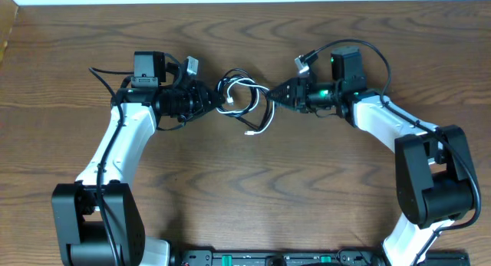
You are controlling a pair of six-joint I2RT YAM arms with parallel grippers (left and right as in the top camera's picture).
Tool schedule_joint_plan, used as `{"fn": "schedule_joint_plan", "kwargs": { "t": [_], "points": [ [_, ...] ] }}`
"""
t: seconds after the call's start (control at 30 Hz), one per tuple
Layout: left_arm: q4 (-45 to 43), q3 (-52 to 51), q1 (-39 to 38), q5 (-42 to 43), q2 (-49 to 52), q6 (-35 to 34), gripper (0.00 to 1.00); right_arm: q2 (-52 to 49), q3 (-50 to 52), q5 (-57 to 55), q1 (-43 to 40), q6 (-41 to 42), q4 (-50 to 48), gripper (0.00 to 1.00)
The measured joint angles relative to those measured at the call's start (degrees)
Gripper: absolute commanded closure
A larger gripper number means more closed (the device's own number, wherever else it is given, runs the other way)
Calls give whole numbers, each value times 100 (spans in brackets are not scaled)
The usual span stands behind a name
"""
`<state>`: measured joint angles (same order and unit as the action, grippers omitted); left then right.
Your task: Untangle cables
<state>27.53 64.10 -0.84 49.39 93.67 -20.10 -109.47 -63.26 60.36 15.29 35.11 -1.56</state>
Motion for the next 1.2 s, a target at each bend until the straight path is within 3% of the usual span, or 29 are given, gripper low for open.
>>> {"fn": "schedule_joint_plan", "kwargs": {
  "t": [0.13,0.27,0.53,0.93,1.2],
  "points": [
    [-9,0,0,50,0,-72,92,0,0,0,146,-382,94,45],
    [-13,0,0,127,0,-111,92,0,0,-83,269,-741,103,54],
    [-20,0,0,243,0,-107,92,0,0,-675,426,-1086,133,99],
    [-76,0,-85,238,0,717,92,0,0,-111,254,-1128,87,99],
    [-116,0,-599,-957,0,988,92,0,0,319,181,-1128,407,99]
  ]
}}
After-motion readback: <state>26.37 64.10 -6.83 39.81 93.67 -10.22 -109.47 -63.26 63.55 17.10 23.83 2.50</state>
